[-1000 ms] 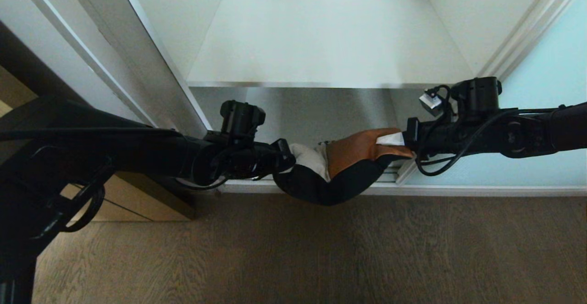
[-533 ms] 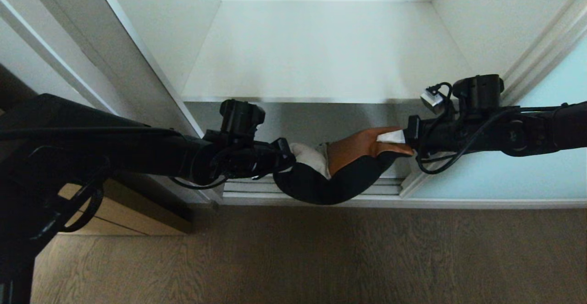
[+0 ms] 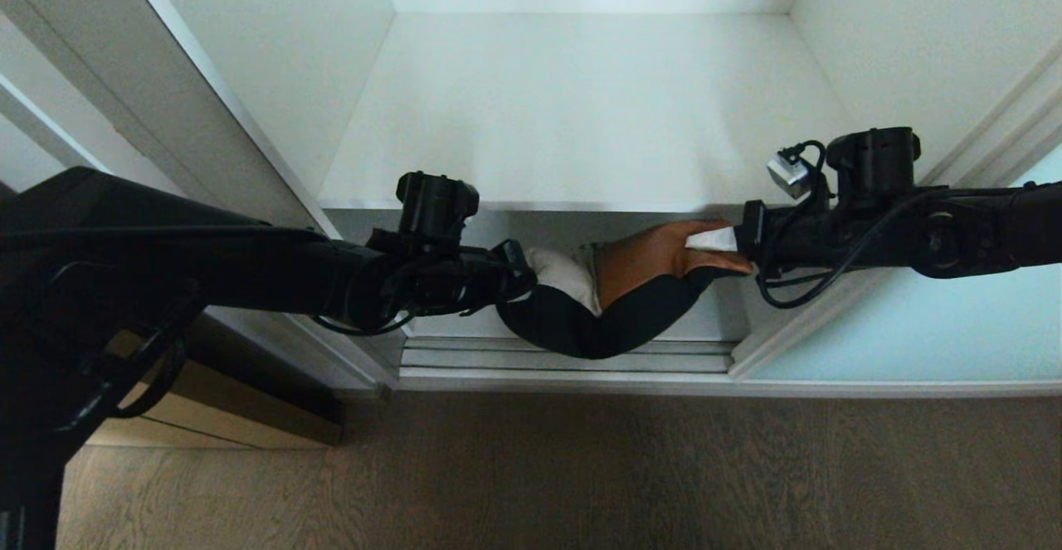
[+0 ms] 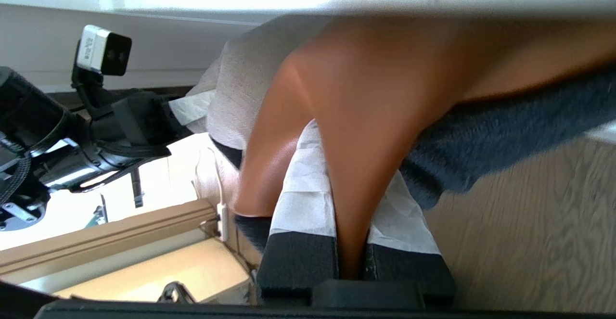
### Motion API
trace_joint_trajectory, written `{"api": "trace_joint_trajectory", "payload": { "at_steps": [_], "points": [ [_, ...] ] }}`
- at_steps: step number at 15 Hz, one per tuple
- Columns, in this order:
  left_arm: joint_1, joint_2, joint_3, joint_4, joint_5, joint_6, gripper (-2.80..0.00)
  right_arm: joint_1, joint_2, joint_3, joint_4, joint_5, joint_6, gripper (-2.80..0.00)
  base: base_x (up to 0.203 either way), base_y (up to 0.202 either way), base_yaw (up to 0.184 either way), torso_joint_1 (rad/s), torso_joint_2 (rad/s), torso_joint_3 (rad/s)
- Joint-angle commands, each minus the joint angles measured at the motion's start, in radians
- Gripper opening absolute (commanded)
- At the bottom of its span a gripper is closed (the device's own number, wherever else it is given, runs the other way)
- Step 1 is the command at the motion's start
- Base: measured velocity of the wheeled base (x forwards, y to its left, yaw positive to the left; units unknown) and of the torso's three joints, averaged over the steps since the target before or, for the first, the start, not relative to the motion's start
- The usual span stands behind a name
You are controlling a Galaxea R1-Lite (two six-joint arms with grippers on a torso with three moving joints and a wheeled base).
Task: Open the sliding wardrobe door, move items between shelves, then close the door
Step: Place the pillow on the lower shelf
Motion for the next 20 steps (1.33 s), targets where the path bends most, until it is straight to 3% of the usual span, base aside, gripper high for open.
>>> {"api": "trace_joint_trajectory", "payload": {
  "at_steps": [1, 11, 20],
  "points": [
    [0.001, 0.046, -0.024, -0.029, -0.001, -0.005, -2.80, 0.000, 0.048, -0.015, -0.035, 0.005, 0.003, -2.80, 0.000, 0.000, 0.000, 0.000, 0.00, 0.000],
    [0.059, 0.283, -0.167, -0.054, -0.013, -0.007, -2.80, -0.007, 0.263, -0.056, -0.144, -0.001, 0.002, -2.80, 0.000, 0.000, 0.000, 0.000, 0.00, 0.000],
    [0.061, 0.337, -0.116, -0.024, -0.015, -0.007, -2.80, -0.020, 0.293, 0.235, -0.301, -0.001, -0.024, -2.80, 0.000, 0.000, 0.000, 0.000, 0.00, 0.000]
  ]
}}
